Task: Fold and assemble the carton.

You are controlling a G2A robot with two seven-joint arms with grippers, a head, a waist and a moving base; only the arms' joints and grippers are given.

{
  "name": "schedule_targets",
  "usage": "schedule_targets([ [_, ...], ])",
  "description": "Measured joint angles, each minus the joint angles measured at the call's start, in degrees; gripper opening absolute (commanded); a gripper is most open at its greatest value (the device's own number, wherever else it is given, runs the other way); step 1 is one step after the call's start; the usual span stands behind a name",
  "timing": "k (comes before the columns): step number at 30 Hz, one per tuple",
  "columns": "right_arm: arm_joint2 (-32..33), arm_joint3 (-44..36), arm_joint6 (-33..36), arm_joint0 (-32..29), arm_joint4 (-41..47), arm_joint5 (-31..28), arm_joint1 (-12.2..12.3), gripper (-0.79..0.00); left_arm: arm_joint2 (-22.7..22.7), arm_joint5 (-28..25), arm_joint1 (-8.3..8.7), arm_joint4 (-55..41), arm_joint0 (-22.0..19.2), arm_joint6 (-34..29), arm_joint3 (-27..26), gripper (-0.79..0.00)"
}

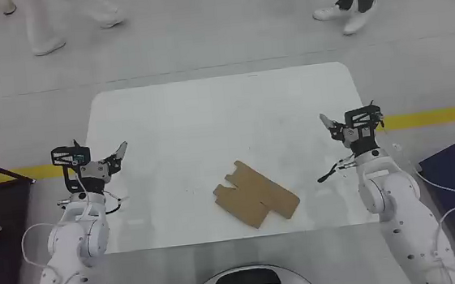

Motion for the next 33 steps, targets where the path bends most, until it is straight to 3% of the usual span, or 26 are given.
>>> schedule_targets([
  [13,0.0,-0.1,-0.1,-0.1,0.0,-0.1,0.0,0.000,0.0,0.0,0.00,0.0,0.0,0.0,0.0,0.000],
  [22,-0.6,-11.3,-7.4,-13.3,-5.2,-15.3,0.7,0.000,0.0,0.0,0.00,0.0,0.0,0.0,0.0,0.000],
  [33,-0.2,-12.8,-7.8,-15.1,-5.7,-16.0,0.8,0.000,0.0,0.0,0.00,0.0,0.0,0.0,0.0,0.000],
])
